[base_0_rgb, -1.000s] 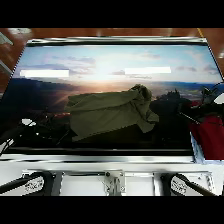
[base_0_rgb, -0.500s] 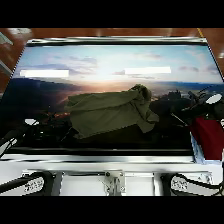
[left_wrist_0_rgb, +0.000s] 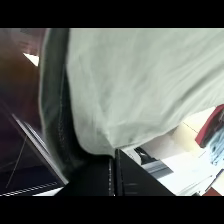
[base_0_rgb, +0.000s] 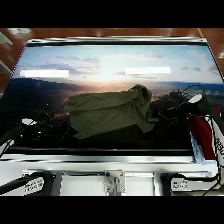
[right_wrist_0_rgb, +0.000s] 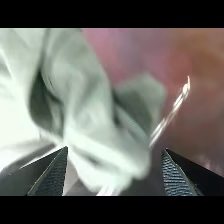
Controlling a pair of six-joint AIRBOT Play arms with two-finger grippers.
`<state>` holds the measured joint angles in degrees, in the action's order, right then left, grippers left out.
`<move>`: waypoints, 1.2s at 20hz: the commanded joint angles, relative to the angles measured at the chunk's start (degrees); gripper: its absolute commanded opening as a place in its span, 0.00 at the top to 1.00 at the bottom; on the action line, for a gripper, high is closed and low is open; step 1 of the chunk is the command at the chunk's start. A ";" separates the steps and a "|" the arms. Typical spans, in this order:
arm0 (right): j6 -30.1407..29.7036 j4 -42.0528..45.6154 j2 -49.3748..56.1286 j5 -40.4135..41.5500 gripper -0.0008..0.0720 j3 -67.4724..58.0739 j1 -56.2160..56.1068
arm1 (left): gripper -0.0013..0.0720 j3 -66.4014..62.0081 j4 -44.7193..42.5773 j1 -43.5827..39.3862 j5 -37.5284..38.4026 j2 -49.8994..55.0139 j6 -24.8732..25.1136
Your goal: Fold the shirts.
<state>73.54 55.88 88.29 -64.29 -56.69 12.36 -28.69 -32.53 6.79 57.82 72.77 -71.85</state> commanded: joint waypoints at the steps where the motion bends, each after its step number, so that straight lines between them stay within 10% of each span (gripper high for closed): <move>1: 4.72 0.13 0.59 10.54 0.04 0.02 -4.13 | 0.93 -0.04 0.02 0.42 1.03 -0.33 0.76; 2: 6.25 0.02 0.59 11.72 0.13 0.02 -4.74 | 0.93 -0.04 0.02 0.44 0.92 -0.39 0.76; 4: 6.62 0.07 0.59 11.17 0.78 0.02 -5.53 | 0.93 -0.09 0.02 0.44 0.68 -0.39 0.98; 5: 6.34 0.09 0.57 9.97 0.89 0.02 -5.68 | 0.93 -0.26 0.04 0.44 0.72 -0.39 1.70; 13: 0.07 -0.59 -14.60 5.64 0.89 -3.21 -5.62 | 0.93 -12.66 -0.02 0.46 5.60 -9.86 3.72; 24: 2.54 3.56 -42.99 19.19 0.89 -43.04 -5.62 | 0.93 -77.40 -0.04 13.79 7.23 -27.78 -5.38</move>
<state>75.75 56.66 50.06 -49.12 -90.15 6.79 -89.91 -32.40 15.77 65.30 46.61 -74.65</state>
